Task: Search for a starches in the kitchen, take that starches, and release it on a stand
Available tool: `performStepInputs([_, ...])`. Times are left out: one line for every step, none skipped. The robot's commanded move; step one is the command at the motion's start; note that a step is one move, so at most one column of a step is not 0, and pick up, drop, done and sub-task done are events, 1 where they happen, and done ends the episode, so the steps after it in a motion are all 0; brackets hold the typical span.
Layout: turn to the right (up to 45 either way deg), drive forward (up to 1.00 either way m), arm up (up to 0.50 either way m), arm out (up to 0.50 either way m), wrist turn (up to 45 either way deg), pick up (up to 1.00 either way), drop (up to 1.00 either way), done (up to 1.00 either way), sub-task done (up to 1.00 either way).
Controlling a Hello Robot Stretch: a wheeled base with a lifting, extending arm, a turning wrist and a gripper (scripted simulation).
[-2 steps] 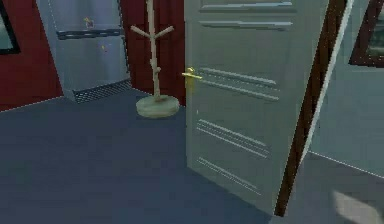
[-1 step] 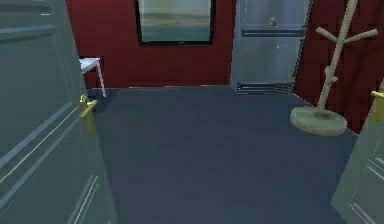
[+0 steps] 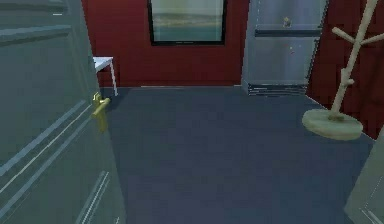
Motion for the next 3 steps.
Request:
performStepInputs([0.0,1.0,0.0,0.0,0.0,0.0,0.0,0.0,0.0])
performStepInputs([0.0,0.35,0.0,0.0,0.0,0.0,0.0,0.0,0.0])
performStepInputs([-45.0,0.0,0.0,0.0,0.0,0.0,0.0,0.0,0.0])
